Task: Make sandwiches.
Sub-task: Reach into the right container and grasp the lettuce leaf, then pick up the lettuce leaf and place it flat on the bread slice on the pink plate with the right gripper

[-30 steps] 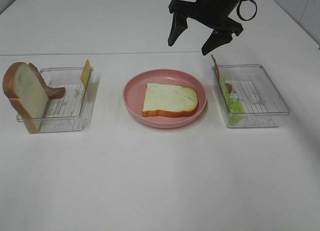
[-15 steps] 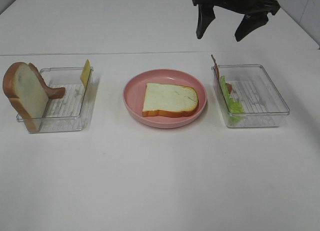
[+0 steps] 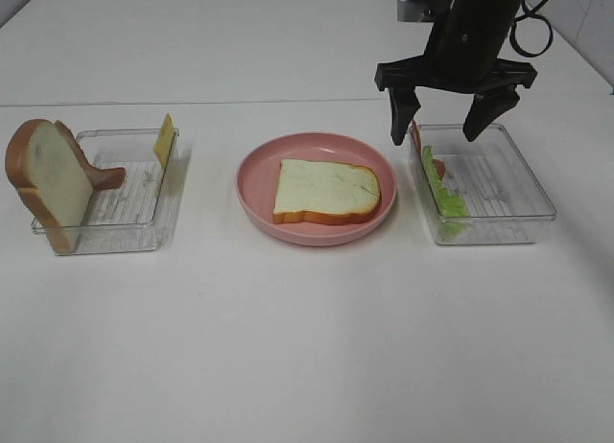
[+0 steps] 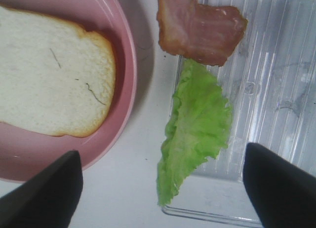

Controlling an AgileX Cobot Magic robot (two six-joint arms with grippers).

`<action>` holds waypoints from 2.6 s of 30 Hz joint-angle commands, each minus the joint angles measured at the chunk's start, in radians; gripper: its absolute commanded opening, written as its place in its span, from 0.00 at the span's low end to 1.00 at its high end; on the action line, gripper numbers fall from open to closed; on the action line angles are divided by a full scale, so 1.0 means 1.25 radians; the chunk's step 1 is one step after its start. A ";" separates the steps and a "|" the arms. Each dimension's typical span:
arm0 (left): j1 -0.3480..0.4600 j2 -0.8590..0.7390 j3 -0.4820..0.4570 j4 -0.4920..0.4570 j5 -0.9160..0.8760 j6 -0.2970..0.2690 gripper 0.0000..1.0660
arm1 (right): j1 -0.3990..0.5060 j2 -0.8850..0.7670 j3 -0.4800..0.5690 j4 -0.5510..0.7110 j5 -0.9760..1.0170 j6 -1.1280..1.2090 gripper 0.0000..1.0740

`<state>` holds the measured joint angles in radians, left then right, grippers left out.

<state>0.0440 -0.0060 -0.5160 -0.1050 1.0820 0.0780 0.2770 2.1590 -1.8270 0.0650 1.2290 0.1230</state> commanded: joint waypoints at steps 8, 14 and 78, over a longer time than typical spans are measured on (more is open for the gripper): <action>0.001 -0.010 0.000 -0.003 -0.004 -0.003 0.92 | -0.002 0.050 0.007 -0.022 0.058 0.005 0.77; 0.001 -0.010 0.000 -0.003 -0.004 -0.003 0.92 | -0.002 0.077 0.007 -0.021 0.070 0.005 0.76; 0.001 -0.010 0.000 -0.003 -0.004 -0.003 0.92 | -0.002 -0.151 0.007 0.215 0.042 -0.019 0.00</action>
<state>0.0440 -0.0060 -0.5160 -0.1050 1.0820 0.0780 0.2770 1.9850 -1.8210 0.2190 1.2290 0.1460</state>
